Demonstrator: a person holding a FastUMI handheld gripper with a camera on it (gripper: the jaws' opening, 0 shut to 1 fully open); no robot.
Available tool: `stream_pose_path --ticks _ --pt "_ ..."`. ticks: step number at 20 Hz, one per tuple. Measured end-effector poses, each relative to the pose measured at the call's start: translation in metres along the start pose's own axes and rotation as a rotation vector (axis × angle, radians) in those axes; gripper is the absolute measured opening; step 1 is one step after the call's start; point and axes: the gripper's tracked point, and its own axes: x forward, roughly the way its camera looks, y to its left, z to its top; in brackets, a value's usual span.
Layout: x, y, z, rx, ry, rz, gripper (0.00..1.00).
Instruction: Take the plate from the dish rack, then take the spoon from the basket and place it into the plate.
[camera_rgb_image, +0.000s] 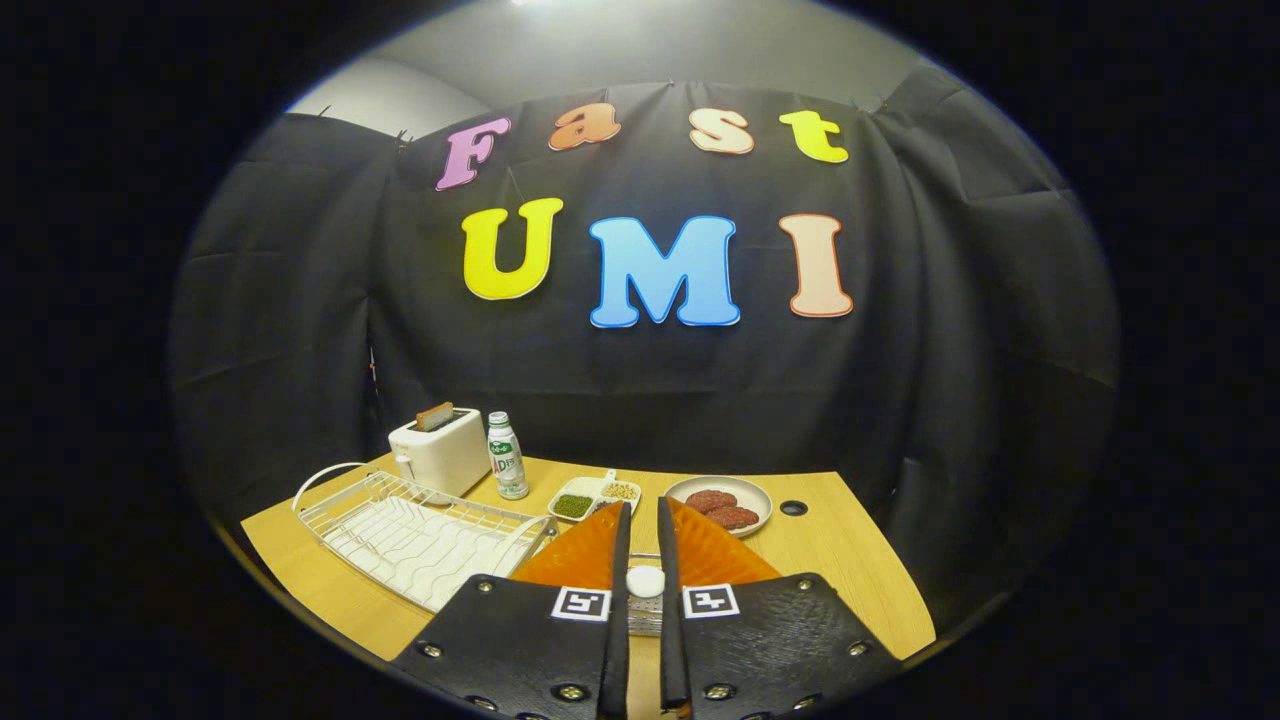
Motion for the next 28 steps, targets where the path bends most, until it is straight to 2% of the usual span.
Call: stream_pose_path --ticks 6,10,15,28 --pt "-0.040 0.009 0.017 -0.009 -0.008 -0.024 0.12" --pt "-0.056 0.016 0.008 -0.001 0.028 -0.018 0.12" --pt "-0.063 0.049 -0.024 0.022 0.126 0.062 0.12" --pt "-0.042 0.135 -0.094 -0.101 0.326 0.295 0.12"
